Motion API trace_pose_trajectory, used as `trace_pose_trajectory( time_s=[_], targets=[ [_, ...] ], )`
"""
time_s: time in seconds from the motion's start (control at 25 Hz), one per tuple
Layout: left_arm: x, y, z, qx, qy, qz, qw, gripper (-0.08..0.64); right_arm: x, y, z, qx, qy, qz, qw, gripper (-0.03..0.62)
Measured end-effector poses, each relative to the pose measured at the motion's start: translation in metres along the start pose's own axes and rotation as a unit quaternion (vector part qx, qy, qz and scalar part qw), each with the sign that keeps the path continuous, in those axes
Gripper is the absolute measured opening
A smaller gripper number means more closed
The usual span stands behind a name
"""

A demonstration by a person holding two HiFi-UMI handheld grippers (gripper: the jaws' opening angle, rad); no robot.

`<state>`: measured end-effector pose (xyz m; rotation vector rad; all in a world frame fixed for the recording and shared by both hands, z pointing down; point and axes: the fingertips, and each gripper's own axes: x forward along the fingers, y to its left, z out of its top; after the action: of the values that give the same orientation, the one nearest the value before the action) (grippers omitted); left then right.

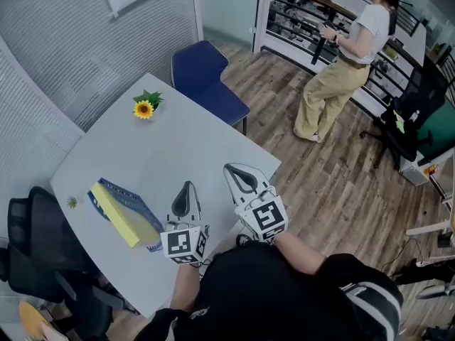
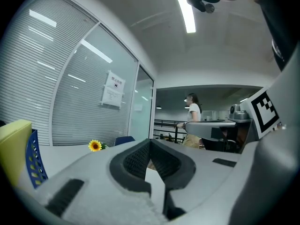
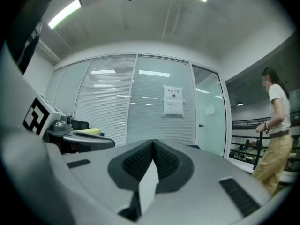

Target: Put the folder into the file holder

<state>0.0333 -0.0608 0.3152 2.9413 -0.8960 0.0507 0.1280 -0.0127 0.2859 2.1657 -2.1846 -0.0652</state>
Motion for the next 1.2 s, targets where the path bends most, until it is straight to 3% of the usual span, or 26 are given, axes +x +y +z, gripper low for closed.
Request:
trace_pose_trajectory(
  time_s=[1.2],
  targets=[
    [0.007,-0.007,-0.007,-0.004,0.008,0.008,0.9999,-0.003,-0.006,-0.009,-0.006,0.003,-0.003,0.009,1.0,0.003]
  ],
)
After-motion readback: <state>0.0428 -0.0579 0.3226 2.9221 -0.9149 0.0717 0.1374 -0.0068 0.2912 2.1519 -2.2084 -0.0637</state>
